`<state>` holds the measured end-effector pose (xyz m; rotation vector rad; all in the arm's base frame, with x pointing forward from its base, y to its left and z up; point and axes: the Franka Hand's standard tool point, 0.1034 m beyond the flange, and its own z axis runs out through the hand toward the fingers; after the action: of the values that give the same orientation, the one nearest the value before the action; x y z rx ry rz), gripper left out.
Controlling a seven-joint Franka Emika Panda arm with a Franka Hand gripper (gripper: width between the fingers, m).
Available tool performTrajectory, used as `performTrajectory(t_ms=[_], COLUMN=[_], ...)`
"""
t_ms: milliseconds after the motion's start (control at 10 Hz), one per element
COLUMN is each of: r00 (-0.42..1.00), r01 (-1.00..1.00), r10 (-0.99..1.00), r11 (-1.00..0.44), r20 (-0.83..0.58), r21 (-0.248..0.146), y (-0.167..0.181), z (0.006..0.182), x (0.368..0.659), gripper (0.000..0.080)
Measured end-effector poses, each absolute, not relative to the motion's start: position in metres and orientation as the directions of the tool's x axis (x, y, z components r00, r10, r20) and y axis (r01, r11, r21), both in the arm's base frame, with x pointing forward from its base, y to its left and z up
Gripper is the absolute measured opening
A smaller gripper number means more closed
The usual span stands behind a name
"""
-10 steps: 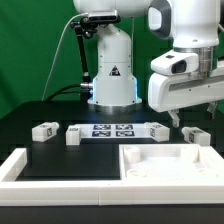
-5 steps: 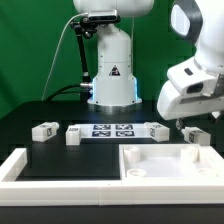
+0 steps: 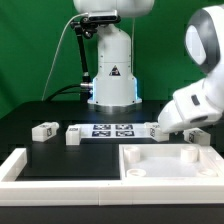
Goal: Assemble one leg
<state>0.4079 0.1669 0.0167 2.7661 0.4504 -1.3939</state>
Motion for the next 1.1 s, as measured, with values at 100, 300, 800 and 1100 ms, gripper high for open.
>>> performTrajectory(t_ms=[100, 300, 800, 1100], r00=[0.582, 0.580, 0.578, 0.577], r01=[0.260, 0.261, 0.261, 0.261], r10=[0.256, 0.259, 0.259, 0.259], r11=[-0.958, -0.957, -0.957, -0.957], r20=[-0.772, -0.772, -0.774, -0.774], r21=[-0.122, -0.125, -0.125, -0.125], y=[0.1676, 0.1672, 0.1670, 0.1670], z=[0.0135, 0.0126, 0.0134, 0.0135], x=[0.4135, 0.4118, 0.4115, 0.4115], gripper=[0.0649, 0.0538, 0.0290, 0.0291])
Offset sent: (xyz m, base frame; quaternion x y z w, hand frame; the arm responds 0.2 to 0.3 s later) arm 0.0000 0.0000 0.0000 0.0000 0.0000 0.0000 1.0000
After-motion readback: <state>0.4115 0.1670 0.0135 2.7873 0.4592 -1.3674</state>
